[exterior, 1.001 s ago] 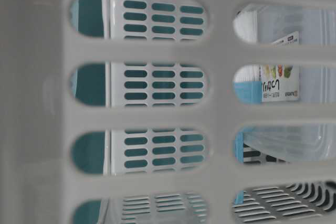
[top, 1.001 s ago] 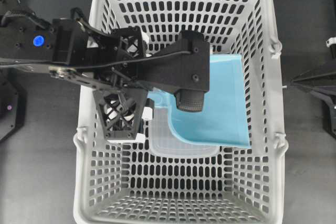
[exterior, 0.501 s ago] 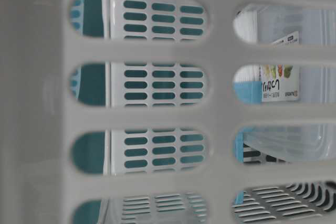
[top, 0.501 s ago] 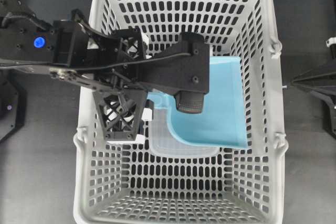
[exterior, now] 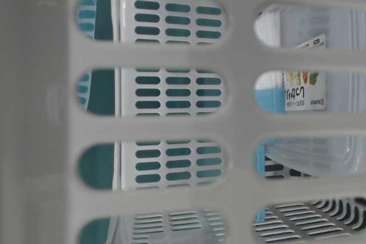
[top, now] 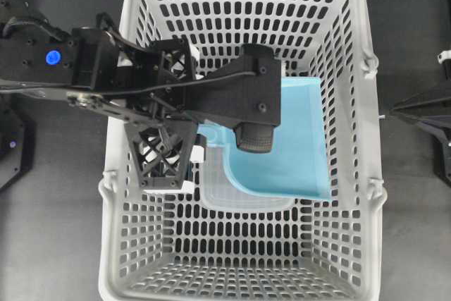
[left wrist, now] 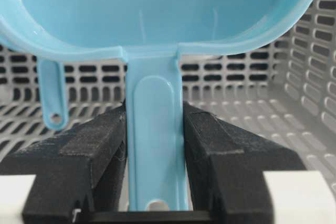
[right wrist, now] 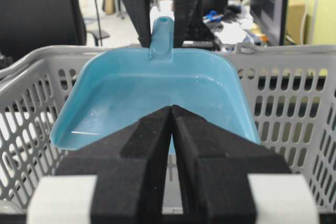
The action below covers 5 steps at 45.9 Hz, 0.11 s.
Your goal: Pick up the dustpan from the shopping basket with the left arm.
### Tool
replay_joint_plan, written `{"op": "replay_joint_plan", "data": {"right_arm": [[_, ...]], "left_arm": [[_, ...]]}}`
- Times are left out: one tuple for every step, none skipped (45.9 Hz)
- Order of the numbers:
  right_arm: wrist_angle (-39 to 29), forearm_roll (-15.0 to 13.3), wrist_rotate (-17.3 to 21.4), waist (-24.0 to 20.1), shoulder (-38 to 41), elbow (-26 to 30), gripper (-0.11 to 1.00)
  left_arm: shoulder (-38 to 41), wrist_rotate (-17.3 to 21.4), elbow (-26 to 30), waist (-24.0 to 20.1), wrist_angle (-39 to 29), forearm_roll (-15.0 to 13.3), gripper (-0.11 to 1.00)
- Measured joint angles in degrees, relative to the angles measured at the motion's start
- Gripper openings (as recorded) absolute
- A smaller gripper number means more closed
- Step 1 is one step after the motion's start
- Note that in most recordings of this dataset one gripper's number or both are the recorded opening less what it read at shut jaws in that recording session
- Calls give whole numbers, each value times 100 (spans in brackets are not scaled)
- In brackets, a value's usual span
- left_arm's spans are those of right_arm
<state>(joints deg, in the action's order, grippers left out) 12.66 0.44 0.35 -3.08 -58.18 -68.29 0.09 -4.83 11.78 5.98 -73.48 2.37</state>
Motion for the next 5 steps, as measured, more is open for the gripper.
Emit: {"op": "replay_joint_plan", "data": {"right_arm": [[0,0,0,-9,0,0,0],[0,0,0,-9,0,0,0],[0,0,0,0,0,0,0],[0,0,0,-9,0,0,0],[9,0,0,0,0,0,0]], "left_arm": [[0,0,9,0,0,0,30],[0,0,0,0,0,9,30],[0,0,9,0,0,0,30],[9,0,9,0,0,0,30],[0,-9,0,0,9,0,30]]}}
